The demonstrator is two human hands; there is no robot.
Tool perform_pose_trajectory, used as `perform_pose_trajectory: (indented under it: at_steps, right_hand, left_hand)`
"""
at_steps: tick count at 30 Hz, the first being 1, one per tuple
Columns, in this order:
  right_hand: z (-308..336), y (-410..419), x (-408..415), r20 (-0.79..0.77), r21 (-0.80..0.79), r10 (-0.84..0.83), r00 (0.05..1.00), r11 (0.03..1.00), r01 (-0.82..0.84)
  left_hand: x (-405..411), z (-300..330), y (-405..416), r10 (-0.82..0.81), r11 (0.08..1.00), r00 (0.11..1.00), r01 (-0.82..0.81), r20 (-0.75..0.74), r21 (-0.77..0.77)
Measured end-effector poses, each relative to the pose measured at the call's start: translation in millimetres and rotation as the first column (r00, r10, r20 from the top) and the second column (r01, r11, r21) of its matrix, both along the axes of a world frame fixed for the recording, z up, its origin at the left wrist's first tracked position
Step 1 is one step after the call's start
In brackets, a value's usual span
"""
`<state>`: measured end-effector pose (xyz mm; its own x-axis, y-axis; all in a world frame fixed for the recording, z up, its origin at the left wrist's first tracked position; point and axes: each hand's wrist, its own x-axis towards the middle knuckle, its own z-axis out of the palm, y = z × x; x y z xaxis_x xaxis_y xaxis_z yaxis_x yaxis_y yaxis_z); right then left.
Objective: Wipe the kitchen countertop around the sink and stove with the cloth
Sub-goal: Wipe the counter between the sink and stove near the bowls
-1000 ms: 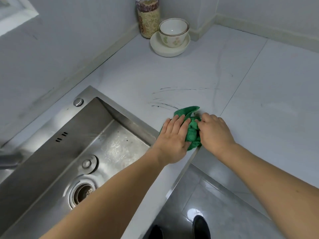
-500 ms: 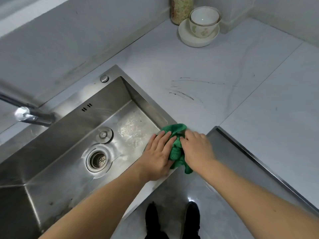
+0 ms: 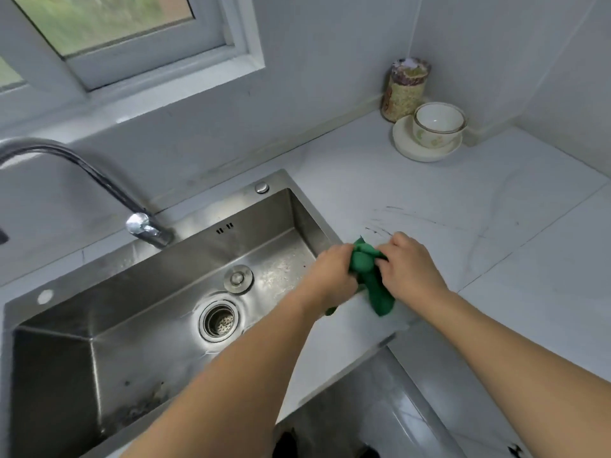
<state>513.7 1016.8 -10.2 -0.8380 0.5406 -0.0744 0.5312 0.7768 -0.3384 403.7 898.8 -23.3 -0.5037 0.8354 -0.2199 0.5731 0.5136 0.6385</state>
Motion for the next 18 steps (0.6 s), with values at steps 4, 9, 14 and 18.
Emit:
perform_pose_trajectory:
  at_steps: [4,9,14,18]
  right_hand:
    - [41.6,-2.2,-38.2,-0.115,-0.022,0.136,0.984,0.99,-0.139]
    - [74.2,-3.5,-70.3,-0.404,-0.158,-0.007,0.915,0.985,-0.062]
    - [64.7,29.8,-95.4,-0.243,-0.179,-0.014,0.97,0.983,-0.031]
    - [40.9,65.4,-116.6,-0.016,-0.124,-0.034,0.999,0.992,0.031]
  left_hand:
    - [-15.9,40.4,-21.1,0.228,0.962,0.957,-0.25,0.181,0.107]
    - [-58.2,47.0,-21.3,0.42,0.879,0.857,-0.466,0.299,0.101]
    - [-128.1,25.6,28.1,0.563,0.79,0.754,-0.611,0.339,0.048]
    - [-179.4,-0.5,87.0,0.664,0.731,0.716,-0.682,0.218,0.013]
